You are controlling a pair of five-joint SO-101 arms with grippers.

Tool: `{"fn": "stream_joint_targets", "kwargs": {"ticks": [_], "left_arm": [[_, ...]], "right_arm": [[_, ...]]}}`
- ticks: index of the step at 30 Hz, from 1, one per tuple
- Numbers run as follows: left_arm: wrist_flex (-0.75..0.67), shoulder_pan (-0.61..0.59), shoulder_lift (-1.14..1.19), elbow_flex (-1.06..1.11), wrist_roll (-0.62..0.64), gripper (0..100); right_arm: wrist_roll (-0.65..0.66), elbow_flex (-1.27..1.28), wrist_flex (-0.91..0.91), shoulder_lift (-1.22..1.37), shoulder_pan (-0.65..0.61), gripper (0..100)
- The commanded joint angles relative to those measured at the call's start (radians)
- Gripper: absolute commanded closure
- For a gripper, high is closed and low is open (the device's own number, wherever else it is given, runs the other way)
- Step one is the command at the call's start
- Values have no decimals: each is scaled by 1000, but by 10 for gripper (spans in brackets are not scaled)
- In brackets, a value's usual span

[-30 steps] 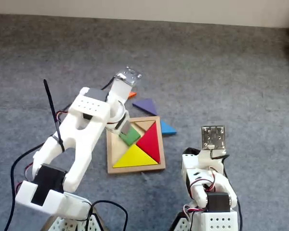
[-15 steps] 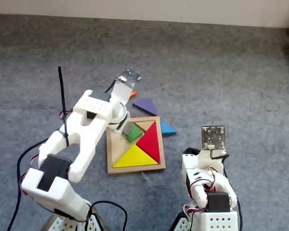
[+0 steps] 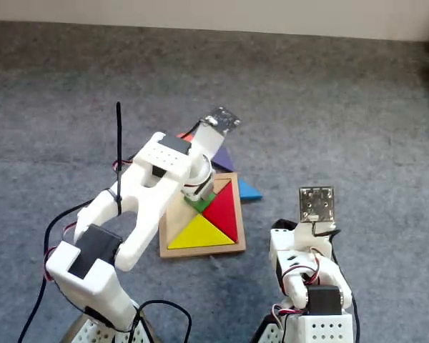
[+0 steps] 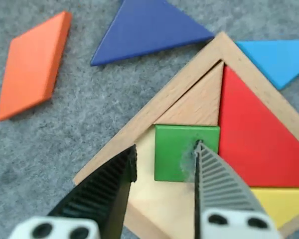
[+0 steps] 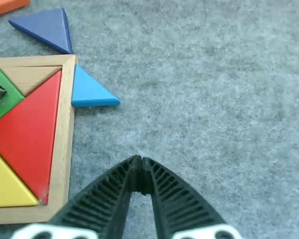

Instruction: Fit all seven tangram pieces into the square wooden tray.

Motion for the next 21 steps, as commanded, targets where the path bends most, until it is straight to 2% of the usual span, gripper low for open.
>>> {"fn": "stream_joint_targets", "kwargs": {"ticks": [1,7,15,21], "left_arm": [[118,21,-13,-139,5,815],[232,22,-12,-291,6,815],[305,122,-12,-372,58,814],[296,176,-2,-372,58,814]], "right_arm": [[0,147,2,-4,25,983],[-2,147,-4,-5,70,983],[0,147,-4,-5,82,983],[-6,147,-44,-5,216,983]]}}
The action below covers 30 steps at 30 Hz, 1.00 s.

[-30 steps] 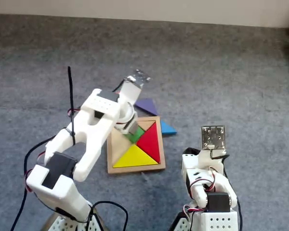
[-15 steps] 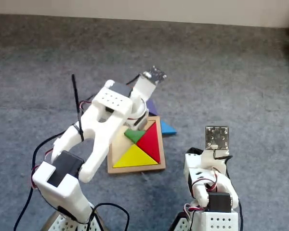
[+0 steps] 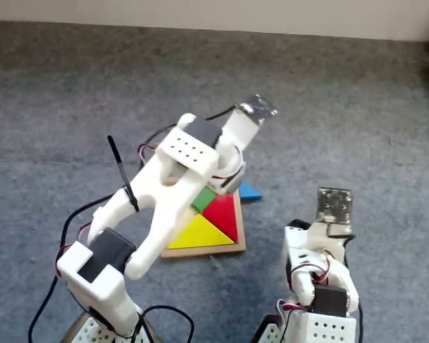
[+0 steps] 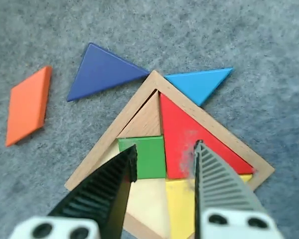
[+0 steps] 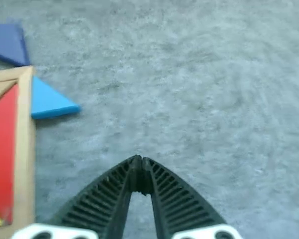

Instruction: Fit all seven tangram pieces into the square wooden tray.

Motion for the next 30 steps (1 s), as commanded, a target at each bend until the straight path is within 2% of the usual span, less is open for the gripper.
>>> {"fn": "stream_joint_targets", "kwargs": {"ticks": [1,9,14,18,20,27,30], "left_arm": [[0,41,-4,-47,11,814],[-2,76,-4,-45,3,814],[-6,108,-1,-44,-95,813],[-40,111,2,-38,-103,735],[-55,110,28,-42,-103,696],[-190,107,199,-53,-109,702],[-201,104,268,-111,-109,702]], "right_arm": [[-6,147,-45,-5,68,983],[-5,147,-45,-5,91,983],[-2,147,-45,-5,91,983],[-2,147,-45,-5,91,983],[-2,147,-45,-5,91,983],[0,147,-45,-5,91,983],[0,147,-45,-5,91,983]]}}
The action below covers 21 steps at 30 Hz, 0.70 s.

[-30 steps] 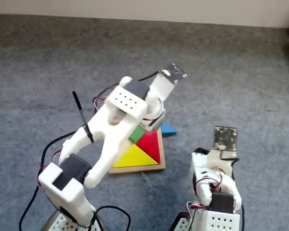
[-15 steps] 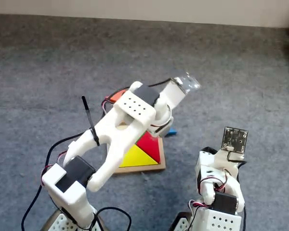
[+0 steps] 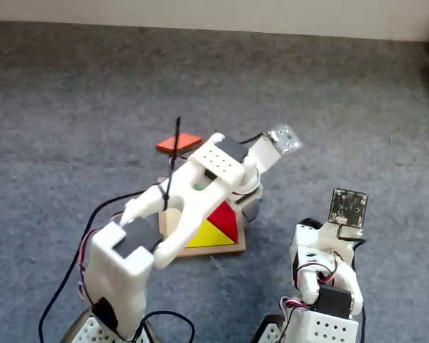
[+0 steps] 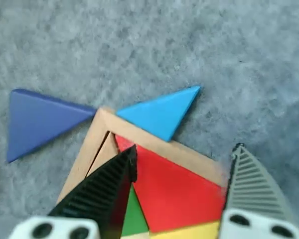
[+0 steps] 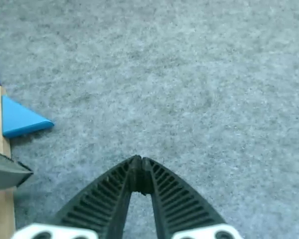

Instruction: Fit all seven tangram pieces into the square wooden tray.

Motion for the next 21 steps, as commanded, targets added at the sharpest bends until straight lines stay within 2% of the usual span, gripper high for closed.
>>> {"fn": "stream_joint_targets", "kwargs": {"ticks": [1,11,16,21], "left_arm": [[-31,4,64,-133,-8,702],[-26,2,257,-306,-9,729],[28,12,294,-360,-118,792],[101,8,338,-435,-121,813]], "right_arm": [[0,147,-22,-5,10,983],[0,147,-22,-5,10,983],[0,147,-22,-5,10,983],[0,147,-22,-5,10,983]]}}
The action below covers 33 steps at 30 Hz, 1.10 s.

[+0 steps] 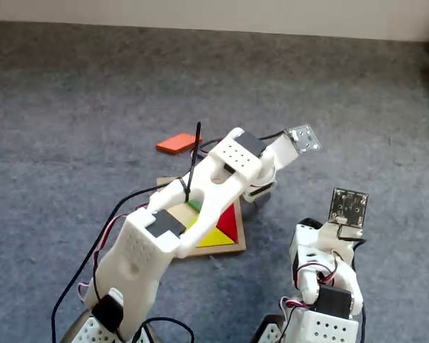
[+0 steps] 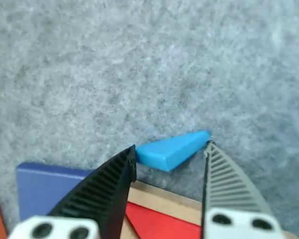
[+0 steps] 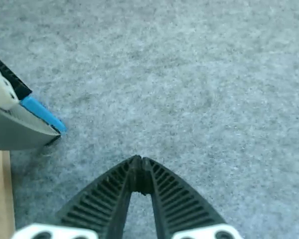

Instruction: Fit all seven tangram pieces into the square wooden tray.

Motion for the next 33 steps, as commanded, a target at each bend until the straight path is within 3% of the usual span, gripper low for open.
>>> {"fn": "stream_joint_targets", "kwargs": {"ticks": [1,7,19,26,33], "left_arm": [[55,2,39,-79,-11,820],[98,5,71,-145,-11,879],[109,5,64,-153,-9,902],[230,-13,67,-314,-9,900],[250,-10,74,-364,58,760]], "right_arm": [[0,147,-22,-5,10,983],[0,147,-22,-5,10,983],[0,147,-22,-5,10,983],[0,147,-22,-5,8,983],[0,147,-22,-5,8,983]]}}
